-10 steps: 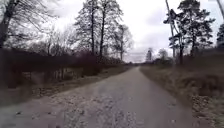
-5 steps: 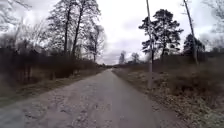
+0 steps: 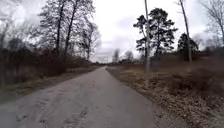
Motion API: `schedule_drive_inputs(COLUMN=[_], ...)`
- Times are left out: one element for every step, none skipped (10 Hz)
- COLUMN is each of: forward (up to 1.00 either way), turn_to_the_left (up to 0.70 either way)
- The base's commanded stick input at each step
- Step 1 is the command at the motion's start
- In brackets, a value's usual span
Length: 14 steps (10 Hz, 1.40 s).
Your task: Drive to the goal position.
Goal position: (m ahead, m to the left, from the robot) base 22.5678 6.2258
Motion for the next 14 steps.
schedule_drive_inputs(forward=[0.70, 0.70, 0.70, 0.70, 0.70, 0.70, 0.70, 0.70, 0.70, 0.70, 0.70, 0.70, 0.70, 0.70], turn_to_the_left=[0.00, 0.00, 0.00, 0.00, 0.00, 0.00, 0.00, 0.00, 0.20, 0.34, 0.32, 0.22, 0.06, 0.00])
